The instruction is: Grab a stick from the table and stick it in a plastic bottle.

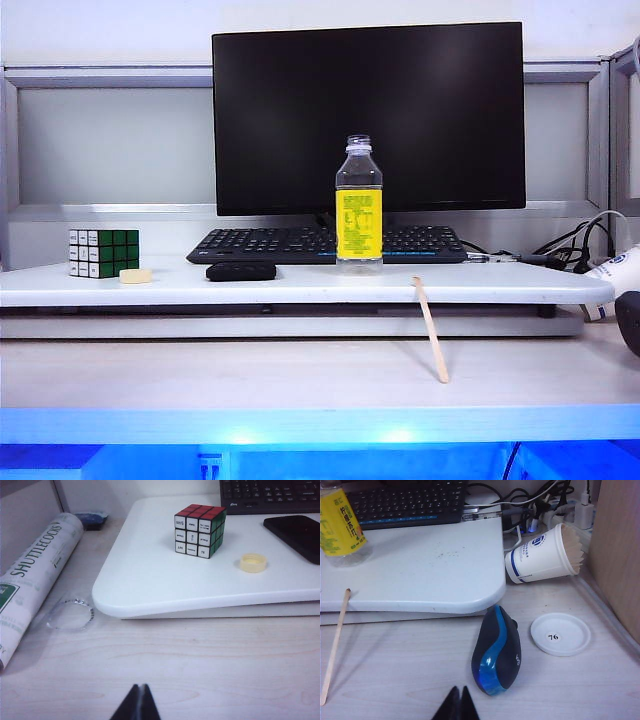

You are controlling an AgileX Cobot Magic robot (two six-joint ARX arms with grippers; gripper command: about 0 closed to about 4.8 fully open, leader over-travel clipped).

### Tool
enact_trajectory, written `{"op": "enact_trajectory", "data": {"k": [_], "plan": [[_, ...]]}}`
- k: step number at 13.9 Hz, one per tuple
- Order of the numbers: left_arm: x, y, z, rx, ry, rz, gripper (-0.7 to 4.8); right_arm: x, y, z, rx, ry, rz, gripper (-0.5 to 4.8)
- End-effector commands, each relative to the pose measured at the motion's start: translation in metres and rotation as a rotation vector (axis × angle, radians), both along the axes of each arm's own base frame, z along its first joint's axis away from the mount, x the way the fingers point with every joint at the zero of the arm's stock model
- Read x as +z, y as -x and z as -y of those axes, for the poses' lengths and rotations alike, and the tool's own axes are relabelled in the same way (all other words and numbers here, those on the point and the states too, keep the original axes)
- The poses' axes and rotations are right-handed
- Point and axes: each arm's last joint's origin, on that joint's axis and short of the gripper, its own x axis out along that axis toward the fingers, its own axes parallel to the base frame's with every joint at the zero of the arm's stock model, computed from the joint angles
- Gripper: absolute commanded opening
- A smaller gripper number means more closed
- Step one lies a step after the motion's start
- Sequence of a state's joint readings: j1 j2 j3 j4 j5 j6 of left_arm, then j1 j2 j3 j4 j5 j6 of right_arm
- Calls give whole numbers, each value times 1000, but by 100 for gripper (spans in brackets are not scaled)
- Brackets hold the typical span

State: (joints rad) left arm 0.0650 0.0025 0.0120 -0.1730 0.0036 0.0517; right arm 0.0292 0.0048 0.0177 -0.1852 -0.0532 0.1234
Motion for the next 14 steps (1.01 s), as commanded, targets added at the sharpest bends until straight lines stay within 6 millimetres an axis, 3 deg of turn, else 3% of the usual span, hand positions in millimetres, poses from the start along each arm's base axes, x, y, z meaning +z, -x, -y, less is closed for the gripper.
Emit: {"op": "enact_trajectory", "data": {"k": [1, 9, 10, 11, 12, 14], "plan": [[-2, 0, 0, -2, 1, -14, -5, 2, 0, 0, 2, -1, 6, -6], [-1, 0, 1, -29, 6, -12, -6, 4, 0, 0, 3, -2, 30, -6], [-1, 0, 2, -59, 11, -8, -6, 18, 0, -2, 69, -20, 149, -6], [1, 0, 5, -156, 26, -4, -6, 55, 9, -2, 79, -77, 246, 171], [2, 3, 8, -252, 51, -46, -6, 85, 17, -2, 84, -77, 291, 172], [3, 3, 9, -285, 60, -45, -6, 95, 15, -3, 108, -77, 283, 183]]}}
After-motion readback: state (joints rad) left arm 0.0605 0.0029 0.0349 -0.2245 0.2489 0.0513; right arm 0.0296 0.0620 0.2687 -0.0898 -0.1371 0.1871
